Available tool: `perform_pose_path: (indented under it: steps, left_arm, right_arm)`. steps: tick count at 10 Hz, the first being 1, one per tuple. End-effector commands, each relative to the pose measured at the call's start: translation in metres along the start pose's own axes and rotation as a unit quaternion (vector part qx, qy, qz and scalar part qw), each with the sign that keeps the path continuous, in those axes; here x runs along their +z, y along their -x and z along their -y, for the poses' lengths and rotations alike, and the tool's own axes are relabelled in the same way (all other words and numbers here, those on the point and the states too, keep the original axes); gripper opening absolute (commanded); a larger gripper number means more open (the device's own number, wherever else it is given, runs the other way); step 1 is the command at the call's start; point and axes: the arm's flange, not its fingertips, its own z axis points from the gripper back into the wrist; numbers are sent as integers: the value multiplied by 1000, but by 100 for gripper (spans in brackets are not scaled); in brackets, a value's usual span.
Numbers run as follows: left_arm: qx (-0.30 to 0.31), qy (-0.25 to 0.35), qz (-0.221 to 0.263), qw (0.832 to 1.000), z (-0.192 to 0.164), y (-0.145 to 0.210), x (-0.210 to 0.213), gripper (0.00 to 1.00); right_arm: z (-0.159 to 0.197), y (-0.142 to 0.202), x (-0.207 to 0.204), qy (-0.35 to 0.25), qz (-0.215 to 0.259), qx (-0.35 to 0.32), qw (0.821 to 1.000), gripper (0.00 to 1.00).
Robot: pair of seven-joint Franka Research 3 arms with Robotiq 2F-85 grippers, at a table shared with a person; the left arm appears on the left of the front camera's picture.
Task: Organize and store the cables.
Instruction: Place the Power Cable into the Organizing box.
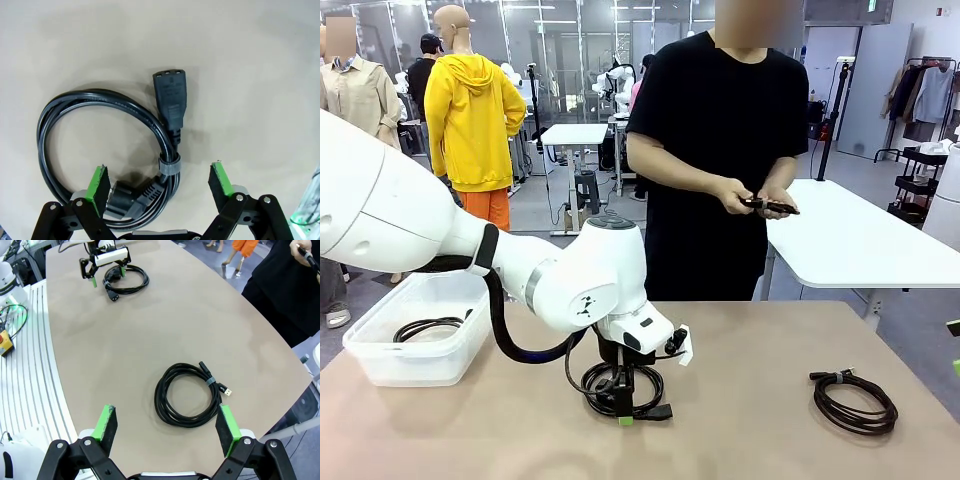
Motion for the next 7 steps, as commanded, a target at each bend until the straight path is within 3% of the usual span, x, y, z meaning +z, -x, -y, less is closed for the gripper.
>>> perform_pose_path:
  steps: [1,2,4,5,7]
  left_arm:
    - [3,-9,1,1000,-1,-7,-6,100]
    - [3,-6,2,1000,-1,-7,-9,81]
    - [-1,-5,-9,1000,0,-9,-9,21]
    - [-3,-3,-9,1000,0,-8,-11,0]
    - [-6,0,-5,1000,0,-9,-12,0]
  right_arm:
    - [1,-2,0,0,5,-7,1000,100]
    - [1,-2,0,0,5,-7,1000,100]
    - [1,-2,0,0,5,-7,1000,100]
    - [1,-2,0,0,5,-7,1000,100]
    - [1,-2,0,0,5,-7,1000,100]
